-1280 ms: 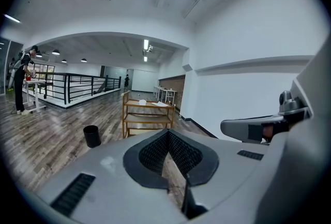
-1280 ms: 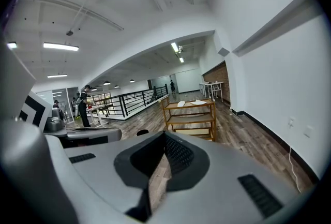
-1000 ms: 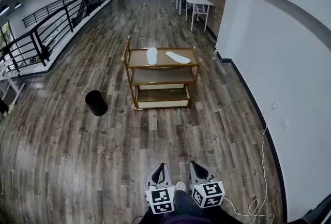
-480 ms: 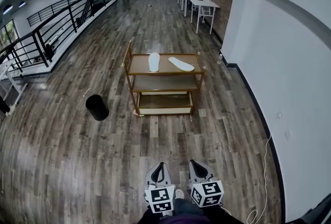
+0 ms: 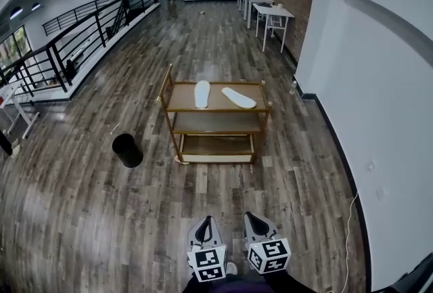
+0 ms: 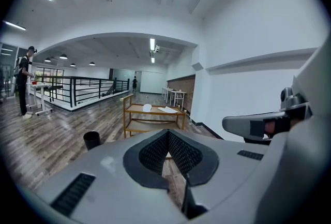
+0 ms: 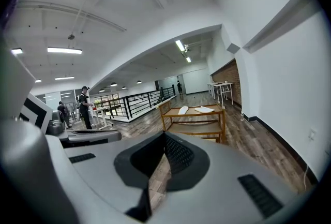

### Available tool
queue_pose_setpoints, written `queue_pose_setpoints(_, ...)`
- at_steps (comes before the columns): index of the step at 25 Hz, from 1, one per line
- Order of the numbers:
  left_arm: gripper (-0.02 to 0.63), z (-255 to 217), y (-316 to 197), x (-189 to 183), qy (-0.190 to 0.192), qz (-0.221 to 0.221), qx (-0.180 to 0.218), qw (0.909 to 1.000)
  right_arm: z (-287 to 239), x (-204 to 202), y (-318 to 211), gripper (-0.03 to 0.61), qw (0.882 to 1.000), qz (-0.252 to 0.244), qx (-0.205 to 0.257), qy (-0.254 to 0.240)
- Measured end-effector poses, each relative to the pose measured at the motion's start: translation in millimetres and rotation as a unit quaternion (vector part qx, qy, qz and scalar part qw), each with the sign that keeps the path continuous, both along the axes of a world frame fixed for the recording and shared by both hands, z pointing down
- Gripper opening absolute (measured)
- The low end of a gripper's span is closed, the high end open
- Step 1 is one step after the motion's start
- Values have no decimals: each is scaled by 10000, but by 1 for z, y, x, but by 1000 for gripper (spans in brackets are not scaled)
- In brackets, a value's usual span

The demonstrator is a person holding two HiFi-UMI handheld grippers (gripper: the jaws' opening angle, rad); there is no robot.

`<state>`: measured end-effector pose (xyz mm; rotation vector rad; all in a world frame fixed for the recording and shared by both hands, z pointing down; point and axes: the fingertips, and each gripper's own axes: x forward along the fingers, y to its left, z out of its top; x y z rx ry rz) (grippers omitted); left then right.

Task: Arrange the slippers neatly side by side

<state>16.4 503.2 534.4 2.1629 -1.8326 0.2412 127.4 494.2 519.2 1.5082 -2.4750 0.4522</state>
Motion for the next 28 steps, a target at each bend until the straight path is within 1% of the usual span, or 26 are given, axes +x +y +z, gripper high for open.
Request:
queue_pose_setpoints(5,-9,-3,-23,4,-7,-86,19,10000,-2,8,-26,-2,10000,-40,26,-40)
queue_pose_setpoints(9,-9,-16,-45,5,-51,-114,132,9998,-6,9,-45,-2,9999,-10,63,-103)
queue_pose_setpoints(16,-9,-6,-83,8,-74,163,67,9998,-3,5,-83,-2,9998,101,62,-135)
queue_pose_setpoints(21,-9,-6,-114,0,-82,292,95,9995,-2,-8,-112,-2,9998,153,63,-125)
queue_pose_setpoints(28,-9,-1,-157,-15,-28,406,35,9992,1,-27,-154,-2,9998,208,38,-64)
